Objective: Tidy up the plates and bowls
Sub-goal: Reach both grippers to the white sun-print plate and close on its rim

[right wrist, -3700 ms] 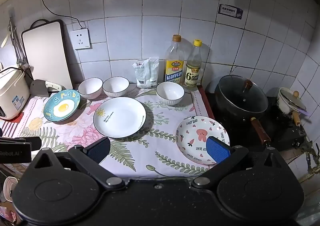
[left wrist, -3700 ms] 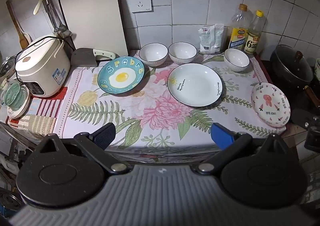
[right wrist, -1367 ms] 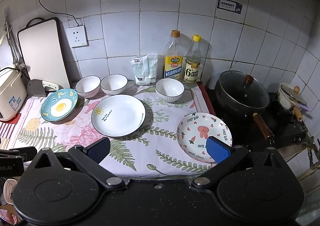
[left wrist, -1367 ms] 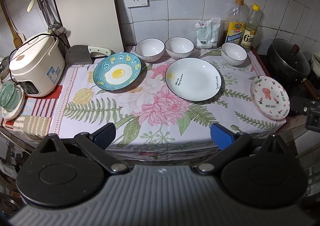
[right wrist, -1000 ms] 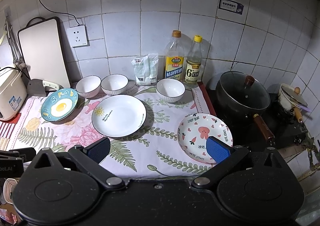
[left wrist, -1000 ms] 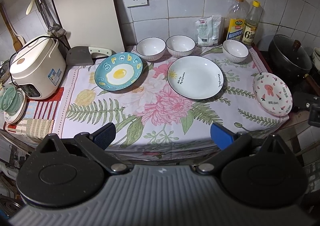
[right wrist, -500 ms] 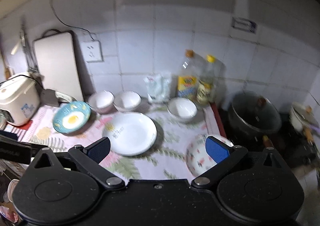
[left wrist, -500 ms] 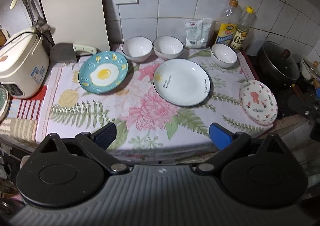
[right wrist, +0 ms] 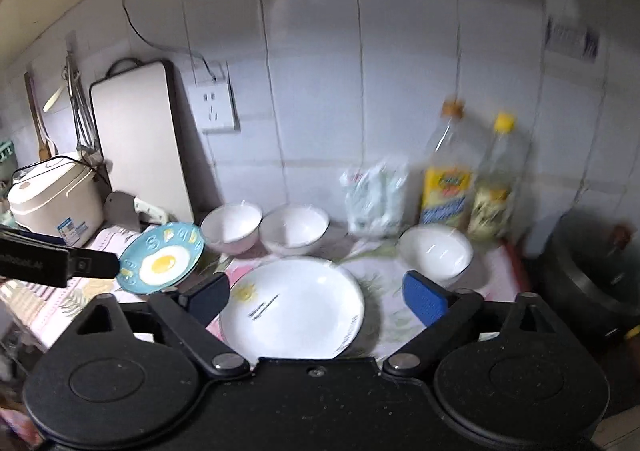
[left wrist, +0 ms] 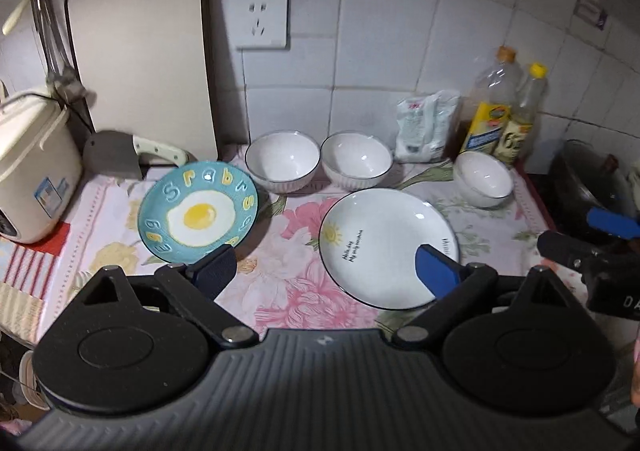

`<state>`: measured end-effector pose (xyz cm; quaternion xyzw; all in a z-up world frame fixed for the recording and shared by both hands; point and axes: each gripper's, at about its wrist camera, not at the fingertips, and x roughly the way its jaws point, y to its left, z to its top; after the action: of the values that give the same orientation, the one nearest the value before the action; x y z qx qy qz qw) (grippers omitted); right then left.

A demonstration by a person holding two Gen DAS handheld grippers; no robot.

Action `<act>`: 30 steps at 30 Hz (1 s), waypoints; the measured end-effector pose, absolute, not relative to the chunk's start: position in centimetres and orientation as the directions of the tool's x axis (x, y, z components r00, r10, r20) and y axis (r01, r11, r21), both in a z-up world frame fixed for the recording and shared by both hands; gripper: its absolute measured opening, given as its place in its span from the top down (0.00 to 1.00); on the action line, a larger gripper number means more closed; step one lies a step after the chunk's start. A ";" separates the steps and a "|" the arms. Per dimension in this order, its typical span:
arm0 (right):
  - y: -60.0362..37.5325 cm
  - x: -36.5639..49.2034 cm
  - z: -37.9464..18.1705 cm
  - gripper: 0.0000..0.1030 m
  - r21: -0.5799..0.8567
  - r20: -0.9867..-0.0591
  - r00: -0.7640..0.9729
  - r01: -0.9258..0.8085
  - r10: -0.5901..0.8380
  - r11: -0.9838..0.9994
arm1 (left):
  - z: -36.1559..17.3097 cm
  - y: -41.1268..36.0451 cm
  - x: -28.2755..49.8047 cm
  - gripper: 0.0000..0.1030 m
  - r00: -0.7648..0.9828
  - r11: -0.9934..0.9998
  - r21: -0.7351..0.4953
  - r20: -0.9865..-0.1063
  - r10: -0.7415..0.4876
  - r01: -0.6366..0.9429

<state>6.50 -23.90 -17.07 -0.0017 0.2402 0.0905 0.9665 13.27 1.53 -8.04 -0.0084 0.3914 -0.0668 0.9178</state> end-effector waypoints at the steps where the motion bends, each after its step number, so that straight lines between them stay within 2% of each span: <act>1: -24.2 7.4 -17.9 0.10 0.060 -0.477 0.859 -0.178 0.185 0.982 | -9.0 1.5 13.9 0.08 0.689 0.992 -0.068 -0.714 -0.123 0.107; 4: -24.6 9.8 -20.3 0.12 0.126 -0.501 0.836 -0.185 0.223 0.975 | -12.0 1.5 15.5 0.11 0.682 0.994 -0.080 -0.722 -0.114 0.081; 8: -24.8 12.9 -23.7 0.15 0.151 -0.559 0.801 -0.155 0.214 0.976 | -15.9 1.5 17.2 0.23 0.656 0.992 -0.119 -0.746 -0.115 0.039; 10: -25.4 13.9 -25.2 0.15 0.211 -0.571 0.788 -0.128 0.229 0.969 | -17.6 1.5 18.0 0.28 0.639 0.988 -0.151 -0.757 -0.134 0.028; 13: -25.6 15.3 -27.4 0.16 0.230 -0.601 0.770 -0.087 0.212 0.969 | -19.8 1.2 18.9 0.32 0.604 0.985 -0.174 -0.783 -0.149 0.017; 16: -25.7 16.4 -29.3 0.27 0.253 -0.624 0.753 -0.059 0.209 0.966 | -21.7 0.5 19.7 0.33 0.591 0.985 -0.174 -0.793 -0.148 0.013; 20: -26.3 17.9 -30.8 0.40 0.292 -0.649 0.731 -0.015 0.210 0.956 | -23.6 -0.2 21.1 0.46 0.547 0.978 -0.207 -0.819 -0.174 0.002; 22: -26.6 18.4 -31.2 0.47 0.317 -0.656 0.723 0.001 0.219 0.948 | -24.2 -0.5 21.8 0.48 0.549 0.981 -0.193 -0.821 -0.158 -0.007; 28: -27.0 19.5 -31.9 0.49 0.322 -0.675 0.712 0.047 0.195 0.946 | -24.8 -1.2 23.0 0.55 0.564 0.983 -0.180 -0.807 -0.173 0.045; 30: -27.1 19.8 -32.1 0.49 0.316 -0.671 0.717 0.046 0.189 0.948 | -25.0 -1.2 23.1 0.61 0.560 0.985 -0.167 -0.812 -0.163 0.044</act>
<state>19.77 -27.07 -32.11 0.1568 0.3742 0.0392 0.9132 23.14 -1.19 -25.03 -0.0639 0.4651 -0.0589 0.8810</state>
